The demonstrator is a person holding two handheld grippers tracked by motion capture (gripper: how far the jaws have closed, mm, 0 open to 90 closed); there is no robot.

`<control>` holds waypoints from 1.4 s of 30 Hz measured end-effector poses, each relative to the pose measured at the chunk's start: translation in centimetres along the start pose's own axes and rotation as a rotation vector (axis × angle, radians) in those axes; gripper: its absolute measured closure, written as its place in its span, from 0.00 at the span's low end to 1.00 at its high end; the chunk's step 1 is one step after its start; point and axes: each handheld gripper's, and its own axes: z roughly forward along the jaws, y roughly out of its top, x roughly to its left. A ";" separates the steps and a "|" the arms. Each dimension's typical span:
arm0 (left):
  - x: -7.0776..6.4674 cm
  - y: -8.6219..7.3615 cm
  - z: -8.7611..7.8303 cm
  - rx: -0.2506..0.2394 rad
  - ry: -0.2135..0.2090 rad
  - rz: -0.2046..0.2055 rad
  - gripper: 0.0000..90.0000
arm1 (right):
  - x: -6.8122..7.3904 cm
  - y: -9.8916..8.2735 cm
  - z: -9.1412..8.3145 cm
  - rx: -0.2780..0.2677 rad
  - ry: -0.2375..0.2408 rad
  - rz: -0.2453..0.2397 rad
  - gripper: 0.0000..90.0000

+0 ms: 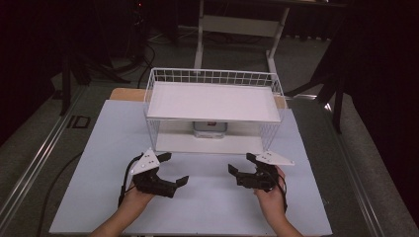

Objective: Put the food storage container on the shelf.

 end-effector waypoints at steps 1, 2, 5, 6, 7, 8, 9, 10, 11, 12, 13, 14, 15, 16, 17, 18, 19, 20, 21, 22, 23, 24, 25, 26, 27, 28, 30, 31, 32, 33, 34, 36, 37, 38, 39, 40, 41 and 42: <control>0.0 -0.1 -0.2 0.001 -0.003 -0.002 0.02 | -0.1 -0.1 -0.5 -0.011 0.012 -0.003 0.16; 0.0 -0.2 -0.4 0.011 -0.006 0.002 0.02 | -0.1 -0.2 -0.6 -0.008 0.011 -0.008 0.16; 0.0 -0.4 -0.9 0.011 -0.002 0.005 0.02 | -0.2 -0.3 -1.1 -0.011 0.012 -0.019 0.16; 0.0 -0.4 -1.0 0.011 -0.001 0.004 0.02 | -0.3 -0.4 -1.4 -0.016 0.017 -0.016 0.16; 0.0 -0.5 -1.4 0.007 -0.001 -0.002 0.02 | -0.4 -0.5 -1.9 -0.019 0.016 -0.010 0.16; 0.0 -0.6 -1.6 0.009 0.002 -0.006 0.02 | -0.5 -0.6 -2.2 -0.024 0.024 -0.006 0.16; 0.0 -0.7 -1.8 0.007 0.001 -0.010 0.02 | -0.5 -0.7 -2.4 -0.025 0.017 -0.008 0.16; 0.0 -0.7 -1.8 0.007 0.001 -0.010 0.02 | -0.5 -0.8 -2.7 -0.022 0.012 -0.015 0.16; 0.0 -0.8 -2.1 0.013 0.004 -0.002 0.02 | -0.6 -0.9 -2.9 -0.024 0.017 -0.019 0.16; -0.1 -0.9 -2.3 0.019 0.007 0.006 0.02 | -0.7 -1.1 -3.2 -0.021 0.018 -0.023 0.16; -0.1 -0.9 -2.3 0.019 0.007 0.006 0.02 | -0.7 -1.1 -3.2 -0.021 0.018 -0.023 0.16; -0.1 -1.0 -2.4 0.023 0.010 0.010 0.02 | -0.8 -1.3 -3.4 -0.016 0.011 -0.032 0.16; -0.1 -1.1 -2.5 0.024 0.011 0.010 0.02 | -1.0 -1.7 -3.8 -0.014 0.028 -0.025 0.16; -0.1 -1.3 -2.6 0.025 0.009 0.006 0.02 | -1.1 -1.8 -3.9 -0.007 0.017 -0.028 0.16; 0.0 -1.5 -2.7 0.021 0.007 0.003 0.02 | -1.1 -1.8 -3.9 -0.007 0.017 -0.028 0.16; 0.0 -1.7 -2.8 0.024 0.010 -0.001 0.02 | -1.4 -2.1 -4.4 -0.008 0.013 -0.022 0.16; 0.0 -1.7 -2.8 0.024 0.010 -0.001 0.02 | -1.5 -2.2 -4.6 -0.007 0.005 -0.026 0.16; 0.1 -1.9 -2.9 0.020 0.010 -0.005 0.02 | -1.7 -2.4 -4.8 -0.006 -0.004 -0.030 0.16; 0.1 -2.0 -2.9 0.021 0.014 -0.008 0.02 | -1.9 -2.6 -5.0 -0.008 0.000 -0.029 0.16; 0.1 -2.1 -2.9 0.017 0.018 -0.002 0.02 | -2.1 -2.8 -5.1 -0.006 0.001 -0.027 0.16; 0.1 -2.2 -2.9 0.018 0.022 0.007 0.02 | -2.3 -3.1 -5.2 -0.002 -0.011 -0.030 0.16; 0.1 -2.2 -2.9 0.022 0.024 0.007 0.02 | -2.5 -3.2 -5.3 -0.003 -0.008 -0.025 0.16; 0.3 -2.3 -2.8 0.021 0.024 0.006 0.02 | -2.7 -3.3 -5.3 -0.005 -0.001 -0.017 0.16; 0.3 -2.3 -2.8 0.021 0.024 0.006 0.02 | -2.9 -3.4 -5.3 -0.008 -0.002 -0.018 0.16; 0.4 -2.4 -2.8 0.017 0.024 0.007 0.02 | -3.1 -3.5 -5.4 -0.007 -0.006 -0.029 0.16; 0.4 -2.4 -2.8 0.017 0.024 0.007 0.02 | -3.1 -3.5 -5.4 -0.007 -0.006 -0.029 0.16; 0.7 -3.0 -2.7 0.011 0.024 -0.004 0.02 | -3.6 -3.7 -5.4 -0.020 -0.009 -0.033 0.16; 0.7 -3.0 -2.7 0.011 0.024 -0.004 0.02 | -3.7 -3.7 -5.3 -0.024 -0.009 -0.034 0.16; 0.8 -3.1 -2.7 0.016 0.022 -0.008 0.02 | -3.7 -3.7 -5.3 -0.024 -0.009 -0.034 0.16; 0.7 -3.1 -2.6 0.017 0.026 0.003 0.02 | -3.8 -3.7 -5.2 -0.023 -0.015 -0.044 0.16; 0.7 -3.1 -2.6 0.016 0.031 0.003 0.02 | -3.9 -3.7 -5.1 -0.023 -0.028 -0.062 0.16; 0.7 -3.3 -2.5 0.027 0.025 -0.004 0.02 | -4.0 -3.6 -4.9 -0.025 -0.024 -0.064 0.16; 0.8 -3.4 -2.5 0.034 0.021 -0.007 0.02 | -4.0 -3.6 -4.8 -0.026 -0.025 -0.067 0.16; 0.7 -3.5 -2.4 0.041 0.024 -0.002 0.02 | -4.0 -3.6 -4.8 -0.026 -0.021 -0.065 0.16; 0.7 -3.5 -2.4 0.040 0.026 0.001 0.02 | -4.0 -3.6 -4.8 -0.029 -0.018 -0.067 0.16; 0.8 -3.4 -2.4 0.036 0.025 -0.007 0.02 | -4.0 -3.6 -4.8 -0.035 -0.017 -0.068 0.16; 0.8 -3.4 -2.5 0.031 0.029 -0.010 0.02 | -4.1 -3.6 -4.8 -0.034 -0.013 -0.068 0.16; 0.8 -3.3 -2.5 0.023 0.030 -0.010 0.02 | -4.1 -3.6 -4.8 -0.035 -0.016 -0.067 0.16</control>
